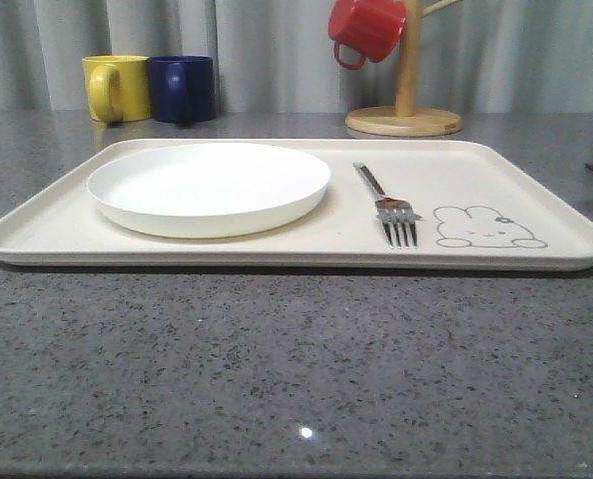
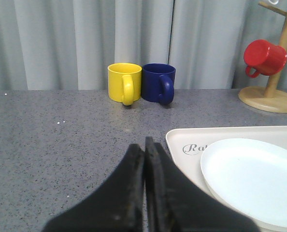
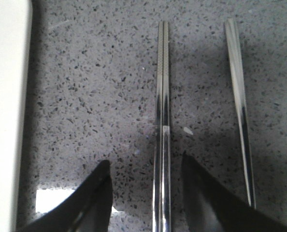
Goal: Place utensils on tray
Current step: 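Move the right gripper back and grasp the silver chopsticks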
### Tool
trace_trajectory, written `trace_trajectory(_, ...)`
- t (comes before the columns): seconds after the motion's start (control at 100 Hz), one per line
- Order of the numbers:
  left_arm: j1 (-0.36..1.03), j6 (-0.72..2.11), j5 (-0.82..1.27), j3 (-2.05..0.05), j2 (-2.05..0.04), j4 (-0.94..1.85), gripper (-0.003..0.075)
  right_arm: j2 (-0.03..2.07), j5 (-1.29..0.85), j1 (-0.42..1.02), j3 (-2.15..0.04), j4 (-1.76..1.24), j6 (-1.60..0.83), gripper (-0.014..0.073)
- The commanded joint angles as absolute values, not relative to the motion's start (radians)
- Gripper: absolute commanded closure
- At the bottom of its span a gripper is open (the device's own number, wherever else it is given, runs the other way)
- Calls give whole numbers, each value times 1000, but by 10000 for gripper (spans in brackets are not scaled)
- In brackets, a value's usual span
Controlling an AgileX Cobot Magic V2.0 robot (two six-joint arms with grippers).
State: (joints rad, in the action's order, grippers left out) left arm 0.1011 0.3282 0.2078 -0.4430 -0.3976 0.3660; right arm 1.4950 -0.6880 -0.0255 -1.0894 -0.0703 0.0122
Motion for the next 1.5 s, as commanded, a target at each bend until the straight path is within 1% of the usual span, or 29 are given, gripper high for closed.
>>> trace_trajectory(0.0,98,322,130,-470,-403,374,738,1479,-638,-35,-1115,-78,0,243)
trace_trajectory(0.65,98,322,130,-470,-403,374,738,1573,-629,-35,-1115,-74,0,247)
trace_trajectory(0.7,98,322,130,-470,-403,374,738,1573,-630,-35,-1115,-74,0,268)
trace_trajectory(0.75,98,322,130,-470,-403,374,738,1573,-633,-35,-1115,-74,0,309)
trace_trajectory(0.92,98,322,130,-470,-403,374,738,1573,-637,-35,-1115,-75,0,532)
trace_trajectory(1.01,98,322,130,-470,-403,374,738,1572,-638,-35,-1115,-78,0,610)
trace_trajectory(1.06,98,322,130,-470,-403,374,738,1568,-638,-35,-1115,-82,0,627)
trace_trajectory(1.21,98,322,130,-470,-403,374,738,1538,-637,-35,-1117,-85,22,629)
trace_trajectory(1.49,98,322,130,-470,-403,374,738,1383,-678,-23,-1117,-88,106,629)
